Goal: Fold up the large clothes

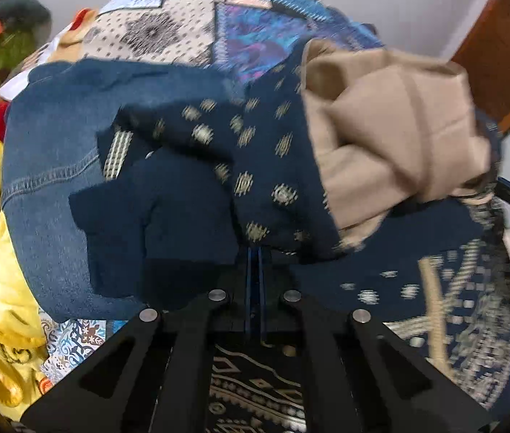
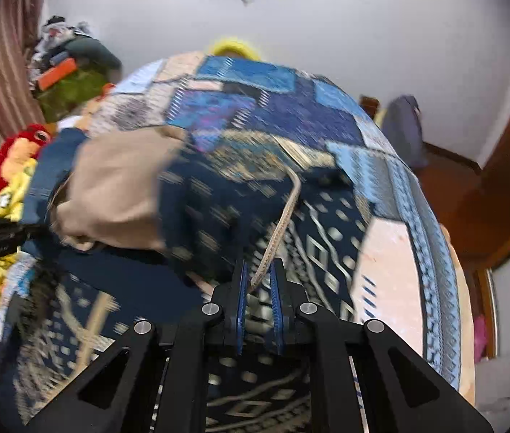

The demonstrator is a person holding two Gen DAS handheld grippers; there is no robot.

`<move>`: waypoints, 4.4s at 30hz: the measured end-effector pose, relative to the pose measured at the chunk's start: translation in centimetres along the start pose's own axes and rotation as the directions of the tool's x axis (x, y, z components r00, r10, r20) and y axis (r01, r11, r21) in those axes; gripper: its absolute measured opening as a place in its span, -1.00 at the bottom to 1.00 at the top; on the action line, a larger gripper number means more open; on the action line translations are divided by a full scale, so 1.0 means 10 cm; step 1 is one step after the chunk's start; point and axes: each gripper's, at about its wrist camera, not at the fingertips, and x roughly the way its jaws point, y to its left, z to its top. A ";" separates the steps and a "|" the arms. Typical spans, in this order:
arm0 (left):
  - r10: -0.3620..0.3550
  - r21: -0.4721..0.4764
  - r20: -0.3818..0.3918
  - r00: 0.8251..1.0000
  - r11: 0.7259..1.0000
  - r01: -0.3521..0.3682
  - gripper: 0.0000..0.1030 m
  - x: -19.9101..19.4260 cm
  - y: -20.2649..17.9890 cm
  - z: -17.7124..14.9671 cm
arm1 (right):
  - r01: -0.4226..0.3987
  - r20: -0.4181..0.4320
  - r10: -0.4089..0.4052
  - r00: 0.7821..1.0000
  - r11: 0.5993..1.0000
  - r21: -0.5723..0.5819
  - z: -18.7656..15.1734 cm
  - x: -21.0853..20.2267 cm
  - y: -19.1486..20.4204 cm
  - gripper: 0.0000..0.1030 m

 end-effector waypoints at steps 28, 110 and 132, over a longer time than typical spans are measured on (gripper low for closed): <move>0.024 0.090 0.093 0.995 0.995 -0.033 0.29 0.30 -0.13 1.44 | -0.120 0.056 0.119 0.991 0.993 0.011 0.31 -0.14 -0.15 -0.80; 0.005 0.208 0.053 0.999 0.978 -0.016 0.46 -0.23 -0.47 -0.81 | -0.052 -0.181 -0.016 0.983 0.929 -0.366 -0.92 -0.28 0.91 -0.78; 0.084 -0.022 0.095 0.992 0.996 -0.082 0.55 -0.83 0.44 -1.07 | -0.003 -0.161 0.010 0.987 0.999 0.043 -1.01 -0.87 -0.23 1.00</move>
